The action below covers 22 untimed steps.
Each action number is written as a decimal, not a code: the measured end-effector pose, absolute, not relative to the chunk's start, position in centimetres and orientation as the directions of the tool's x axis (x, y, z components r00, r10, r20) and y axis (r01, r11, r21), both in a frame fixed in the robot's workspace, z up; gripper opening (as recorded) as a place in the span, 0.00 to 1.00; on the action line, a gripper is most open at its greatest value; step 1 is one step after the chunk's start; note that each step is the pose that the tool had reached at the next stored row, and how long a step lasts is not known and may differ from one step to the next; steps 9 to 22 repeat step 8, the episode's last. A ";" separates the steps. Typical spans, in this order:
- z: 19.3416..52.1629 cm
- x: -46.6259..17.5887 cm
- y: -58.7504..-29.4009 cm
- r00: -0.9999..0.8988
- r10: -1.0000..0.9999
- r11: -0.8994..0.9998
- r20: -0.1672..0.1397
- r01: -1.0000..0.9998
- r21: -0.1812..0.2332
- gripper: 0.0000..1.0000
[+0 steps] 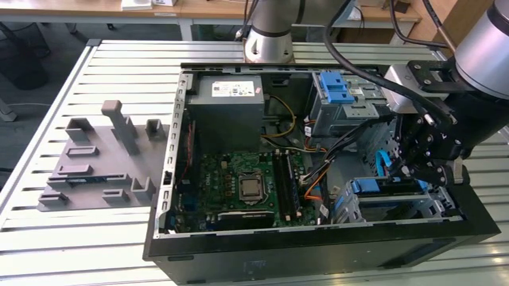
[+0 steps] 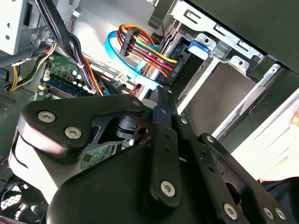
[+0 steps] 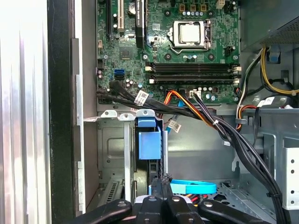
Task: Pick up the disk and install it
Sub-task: 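Insert the second disk wire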
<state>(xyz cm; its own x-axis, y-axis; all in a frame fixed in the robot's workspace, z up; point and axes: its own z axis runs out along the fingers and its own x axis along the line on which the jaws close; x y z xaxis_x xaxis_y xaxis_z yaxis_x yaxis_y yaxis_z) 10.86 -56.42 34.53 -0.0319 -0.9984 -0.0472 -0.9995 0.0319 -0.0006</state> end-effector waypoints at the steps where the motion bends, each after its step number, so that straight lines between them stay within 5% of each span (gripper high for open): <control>1: 34.5 10.9 -56.4 -0.032 -0.998 0.032 -0.047 -0.999 -0.001 0.11; 22: 34.5 10.9 -56.4 -0.032 -0.998 0.032 -0.047 -0.999 0.000 0.11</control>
